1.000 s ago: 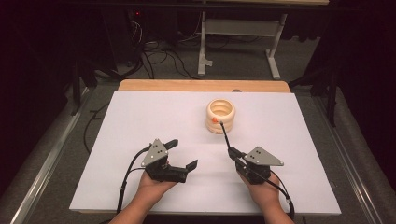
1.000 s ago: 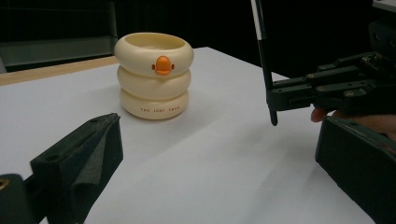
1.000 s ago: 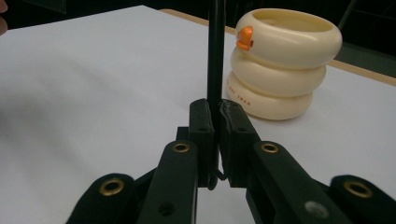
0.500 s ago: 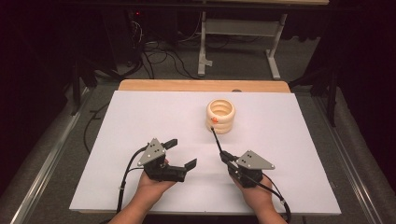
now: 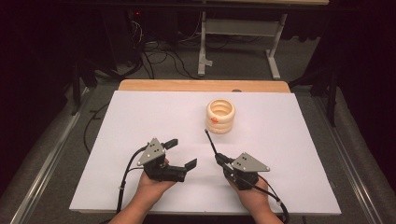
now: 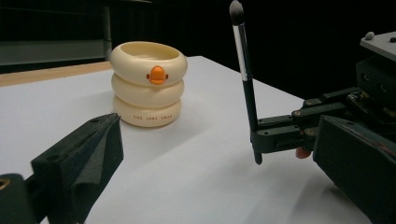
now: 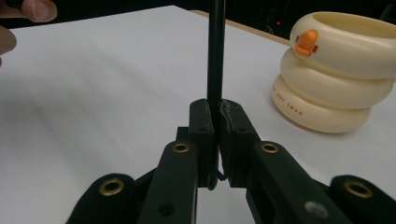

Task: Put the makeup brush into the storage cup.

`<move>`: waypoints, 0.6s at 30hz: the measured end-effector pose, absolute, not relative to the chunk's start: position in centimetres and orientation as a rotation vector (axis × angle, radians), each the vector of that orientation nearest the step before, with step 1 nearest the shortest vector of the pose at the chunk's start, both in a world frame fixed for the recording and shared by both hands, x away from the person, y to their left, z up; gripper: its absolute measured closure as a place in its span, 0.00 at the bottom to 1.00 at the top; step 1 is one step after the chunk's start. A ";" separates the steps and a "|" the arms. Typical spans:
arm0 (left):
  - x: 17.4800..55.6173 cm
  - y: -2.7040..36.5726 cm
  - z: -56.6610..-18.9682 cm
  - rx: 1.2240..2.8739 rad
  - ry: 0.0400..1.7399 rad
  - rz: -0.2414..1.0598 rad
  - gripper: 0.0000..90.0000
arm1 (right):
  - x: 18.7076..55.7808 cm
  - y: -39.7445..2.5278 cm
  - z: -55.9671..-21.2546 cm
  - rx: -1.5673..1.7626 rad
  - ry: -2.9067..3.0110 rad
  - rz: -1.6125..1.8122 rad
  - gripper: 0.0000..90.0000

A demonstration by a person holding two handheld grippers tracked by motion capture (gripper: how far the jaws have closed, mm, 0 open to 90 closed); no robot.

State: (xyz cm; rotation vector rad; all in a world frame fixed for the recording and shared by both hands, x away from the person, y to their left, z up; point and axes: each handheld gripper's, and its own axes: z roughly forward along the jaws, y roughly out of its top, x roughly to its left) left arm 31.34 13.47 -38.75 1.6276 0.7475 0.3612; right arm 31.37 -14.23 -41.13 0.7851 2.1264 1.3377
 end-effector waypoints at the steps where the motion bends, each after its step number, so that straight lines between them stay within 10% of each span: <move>1: 31.3 13.5 -38.7 1.629 0.747 0.362 0.03 | 31.3 -14.2 -41.1 0.776 2.131 1.335 0.96; 18: 31.2 13.4 -38.7 1.628 0.745 0.359 0.03 | 30.7 -13.0 -41.2 0.726 2.149 1.341 0.96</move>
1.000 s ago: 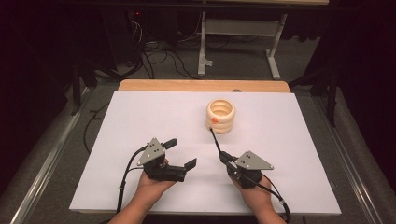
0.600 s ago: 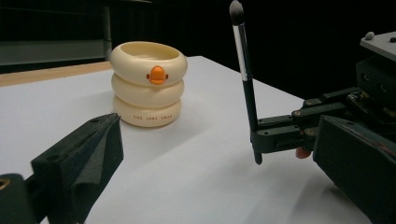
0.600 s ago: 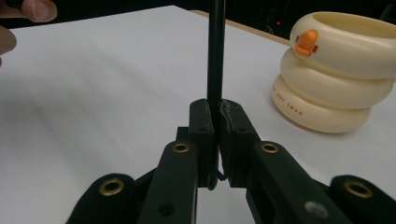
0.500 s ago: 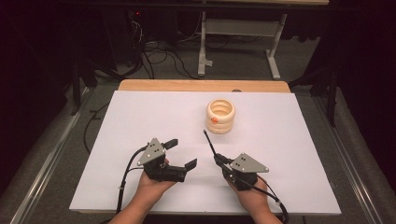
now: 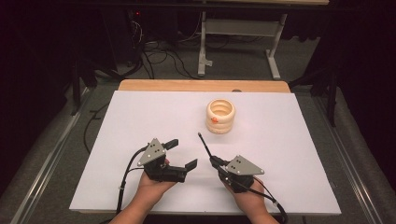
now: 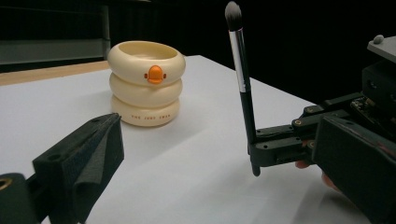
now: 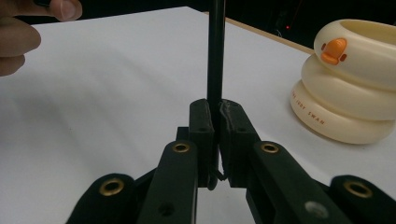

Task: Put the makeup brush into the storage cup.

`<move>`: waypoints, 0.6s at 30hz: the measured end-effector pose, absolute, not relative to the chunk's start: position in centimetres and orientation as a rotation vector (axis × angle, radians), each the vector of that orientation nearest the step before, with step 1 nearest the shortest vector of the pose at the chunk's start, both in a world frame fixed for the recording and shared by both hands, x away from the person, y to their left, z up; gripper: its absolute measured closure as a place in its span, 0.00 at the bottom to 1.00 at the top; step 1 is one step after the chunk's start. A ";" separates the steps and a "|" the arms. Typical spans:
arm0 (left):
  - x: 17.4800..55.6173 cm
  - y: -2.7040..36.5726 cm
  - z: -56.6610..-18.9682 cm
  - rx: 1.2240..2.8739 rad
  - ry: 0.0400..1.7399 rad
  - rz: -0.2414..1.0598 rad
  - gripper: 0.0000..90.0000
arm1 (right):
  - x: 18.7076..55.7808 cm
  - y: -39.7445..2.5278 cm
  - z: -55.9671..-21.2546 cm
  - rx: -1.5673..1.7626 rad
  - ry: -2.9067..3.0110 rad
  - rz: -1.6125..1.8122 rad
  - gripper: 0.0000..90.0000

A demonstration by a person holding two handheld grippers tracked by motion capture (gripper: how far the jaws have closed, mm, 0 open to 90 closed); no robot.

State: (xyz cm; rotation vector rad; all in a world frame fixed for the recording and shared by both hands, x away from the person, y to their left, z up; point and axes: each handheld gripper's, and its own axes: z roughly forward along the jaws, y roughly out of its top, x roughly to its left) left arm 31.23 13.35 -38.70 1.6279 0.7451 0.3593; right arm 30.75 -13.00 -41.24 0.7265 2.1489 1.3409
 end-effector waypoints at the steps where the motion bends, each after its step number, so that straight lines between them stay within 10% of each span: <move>1: 31.2 13.3 -38.7 1.628 0.745 0.359 0.03 | 30.7 -13.0 -41.2 0.726 2.151 1.340 0.96; 18: 31.2 13.3 -38.7 1.629 0.746 0.361 0.04 | 30.4 -12.2 -41.4 0.705 2.156 1.347 0.96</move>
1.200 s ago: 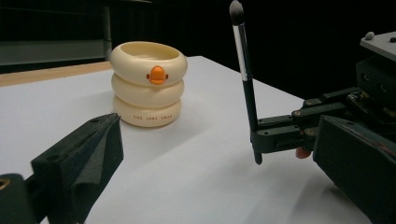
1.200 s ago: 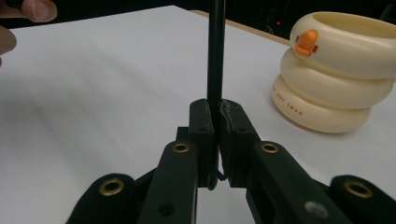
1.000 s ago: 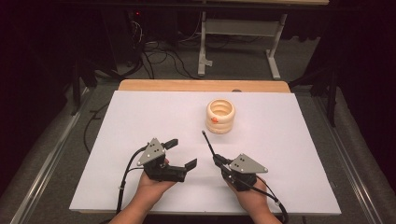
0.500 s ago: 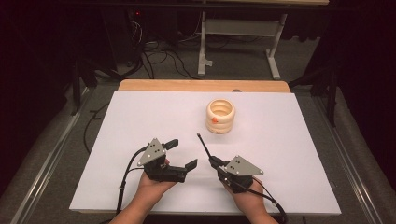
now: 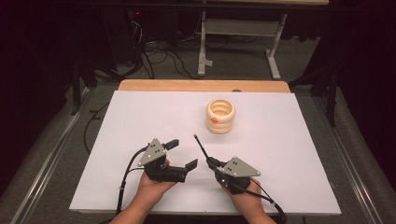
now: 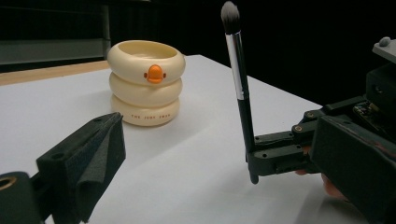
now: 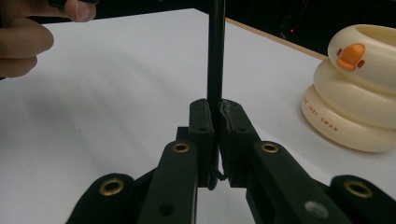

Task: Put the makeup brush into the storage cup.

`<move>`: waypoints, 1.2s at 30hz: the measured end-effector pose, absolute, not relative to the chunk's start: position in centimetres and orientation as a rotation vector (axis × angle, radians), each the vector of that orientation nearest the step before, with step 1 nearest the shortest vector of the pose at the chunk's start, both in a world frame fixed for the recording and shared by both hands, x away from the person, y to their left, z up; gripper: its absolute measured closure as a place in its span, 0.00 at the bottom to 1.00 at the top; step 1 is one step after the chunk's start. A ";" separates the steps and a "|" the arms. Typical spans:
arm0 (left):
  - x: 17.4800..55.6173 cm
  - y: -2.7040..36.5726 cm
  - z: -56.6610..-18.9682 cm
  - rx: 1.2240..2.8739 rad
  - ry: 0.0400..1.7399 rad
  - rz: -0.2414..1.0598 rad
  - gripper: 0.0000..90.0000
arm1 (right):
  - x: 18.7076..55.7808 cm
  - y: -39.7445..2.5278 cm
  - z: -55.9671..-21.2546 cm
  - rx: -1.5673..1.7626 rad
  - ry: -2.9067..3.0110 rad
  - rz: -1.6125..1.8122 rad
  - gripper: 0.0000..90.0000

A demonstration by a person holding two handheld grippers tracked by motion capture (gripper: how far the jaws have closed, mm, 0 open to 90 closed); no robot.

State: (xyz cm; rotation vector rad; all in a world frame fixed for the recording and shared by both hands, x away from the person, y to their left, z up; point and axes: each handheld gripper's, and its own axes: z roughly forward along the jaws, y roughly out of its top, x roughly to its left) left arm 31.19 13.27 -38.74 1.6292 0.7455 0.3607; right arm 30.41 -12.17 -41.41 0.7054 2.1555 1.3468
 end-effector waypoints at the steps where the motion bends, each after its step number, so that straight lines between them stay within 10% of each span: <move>1: 31.2 13.3 -38.7 1.627 0.746 0.359 0.05 | 30.4 -12.2 -41.4 0.696 2.157 1.348 0.96; 18: 31.5 13.3 -39.0 1.612 0.752 0.302 0.20 | 30.1 -11.8 -41.7 0.677 2.181 1.361 0.96; 36: 31.5 13.5 -39.2 1.598 0.715 0.252 0.60 | 29.8 -11.1 -42.0 0.656 2.203 1.363 0.96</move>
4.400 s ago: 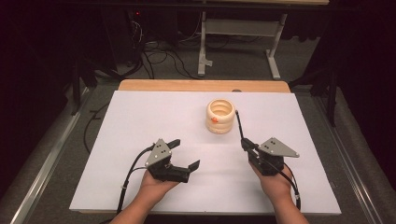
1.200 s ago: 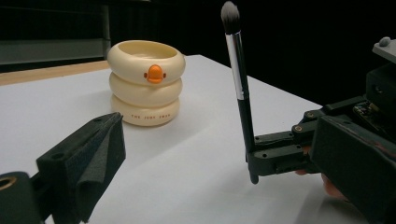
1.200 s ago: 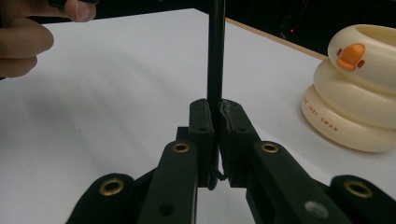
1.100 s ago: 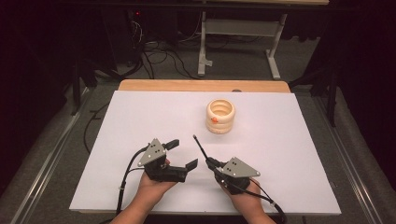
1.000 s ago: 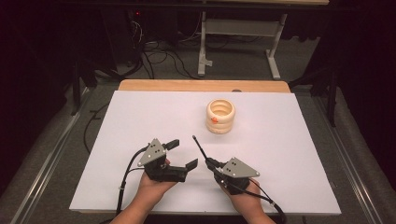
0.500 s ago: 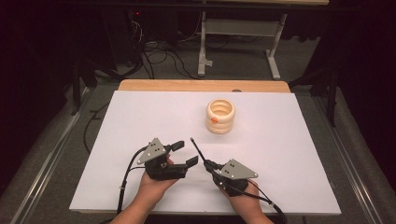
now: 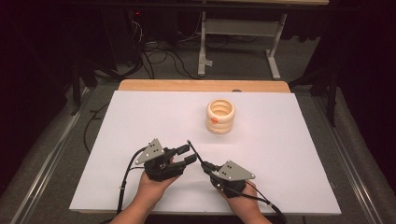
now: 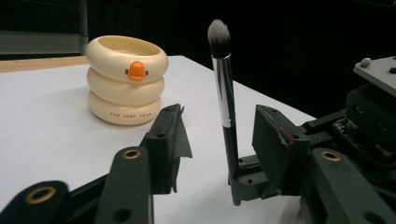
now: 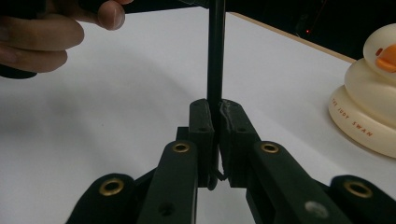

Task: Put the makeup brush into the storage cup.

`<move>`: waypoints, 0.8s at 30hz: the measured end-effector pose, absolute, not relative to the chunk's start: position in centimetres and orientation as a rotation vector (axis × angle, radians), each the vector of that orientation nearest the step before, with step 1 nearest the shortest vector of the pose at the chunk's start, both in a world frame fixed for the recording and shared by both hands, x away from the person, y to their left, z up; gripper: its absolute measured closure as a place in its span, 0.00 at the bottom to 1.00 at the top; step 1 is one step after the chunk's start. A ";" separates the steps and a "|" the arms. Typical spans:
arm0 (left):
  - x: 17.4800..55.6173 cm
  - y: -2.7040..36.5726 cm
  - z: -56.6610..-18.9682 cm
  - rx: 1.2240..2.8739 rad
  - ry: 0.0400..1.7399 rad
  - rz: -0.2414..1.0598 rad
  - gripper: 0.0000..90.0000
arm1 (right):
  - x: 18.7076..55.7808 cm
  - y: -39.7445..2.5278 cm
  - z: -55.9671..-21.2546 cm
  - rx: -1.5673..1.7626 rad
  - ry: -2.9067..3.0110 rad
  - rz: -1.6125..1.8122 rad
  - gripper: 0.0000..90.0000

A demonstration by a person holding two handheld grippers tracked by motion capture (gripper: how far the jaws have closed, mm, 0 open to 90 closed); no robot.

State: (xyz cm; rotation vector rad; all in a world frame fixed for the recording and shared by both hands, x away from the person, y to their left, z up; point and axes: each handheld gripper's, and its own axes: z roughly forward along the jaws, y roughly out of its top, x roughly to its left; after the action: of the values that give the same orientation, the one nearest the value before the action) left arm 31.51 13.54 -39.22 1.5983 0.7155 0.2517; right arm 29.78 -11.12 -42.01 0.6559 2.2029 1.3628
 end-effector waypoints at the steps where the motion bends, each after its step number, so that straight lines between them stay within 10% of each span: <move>1: 31.5 13.6 -39.2 1.595 0.718 0.248 0.61 | 29.8 -11.1 -42.0 0.650 2.206 1.361 0.96; 24: 31.6 13.9 -39.2 1.574 0.696 0.196 0.84 | 29.6 -10.7 -42.3 0.619 2.227 1.346 0.96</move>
State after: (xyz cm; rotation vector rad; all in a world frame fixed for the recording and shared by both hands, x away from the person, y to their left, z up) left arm 31.57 13.93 -39.23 1.5740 0.6965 0.1960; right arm 29.63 -10.71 -42.25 0.6193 2.2271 1.3455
